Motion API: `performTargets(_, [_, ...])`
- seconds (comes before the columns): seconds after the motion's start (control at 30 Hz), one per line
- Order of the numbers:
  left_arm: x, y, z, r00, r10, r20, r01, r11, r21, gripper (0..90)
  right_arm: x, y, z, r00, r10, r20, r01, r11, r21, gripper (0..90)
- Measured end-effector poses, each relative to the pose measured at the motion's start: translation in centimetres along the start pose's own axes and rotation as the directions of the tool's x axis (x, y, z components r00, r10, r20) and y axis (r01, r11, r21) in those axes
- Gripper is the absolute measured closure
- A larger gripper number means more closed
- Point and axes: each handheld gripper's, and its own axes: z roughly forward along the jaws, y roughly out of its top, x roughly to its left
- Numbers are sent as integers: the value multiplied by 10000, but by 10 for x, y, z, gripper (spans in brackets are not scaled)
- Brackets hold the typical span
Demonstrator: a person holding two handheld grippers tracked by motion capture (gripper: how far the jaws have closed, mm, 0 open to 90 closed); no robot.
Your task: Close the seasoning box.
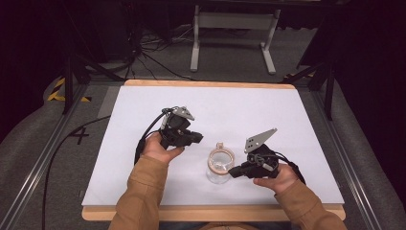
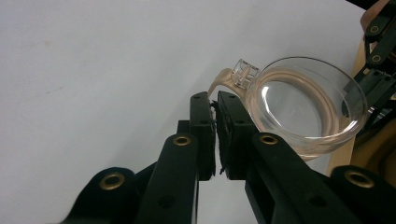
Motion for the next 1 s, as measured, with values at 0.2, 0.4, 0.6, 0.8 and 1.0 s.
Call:
performTargets(0.2, [0, 0, -1, 10000, 24, 3, -24, 10000, 29, 846, 2, 0, 2, 9999, -63, -102, 67, 9992, 402, 894])
performTargets(0.4, [1, -4, -6, 9998, -130, -122, 130, 9999, -51, 829, 5, 4, -6, 9995, -320, -77, 320, 9995, -4, 887])
performTargets(0.6, [2, -12, -14, 9982, -426, -416, 413, 9986, -328, 795, 3, 8, -19, 9979, -516, 385, 550, 9940, -945, 794])
performTargets(0.8, [6, -25, -25, 9936, -814, -787, 781, 9959, -448, 762, -11, 10, -45, 9889, -272, 1460, 619, 9692, -2383, 733])
performTargets(1.0, [12, -36, -29, 9854, -1099, -1300, 1045, 9934, -470, 728, -36, 2, -61, 9716, 141, 2364, 550, 9574, -2834, 668])
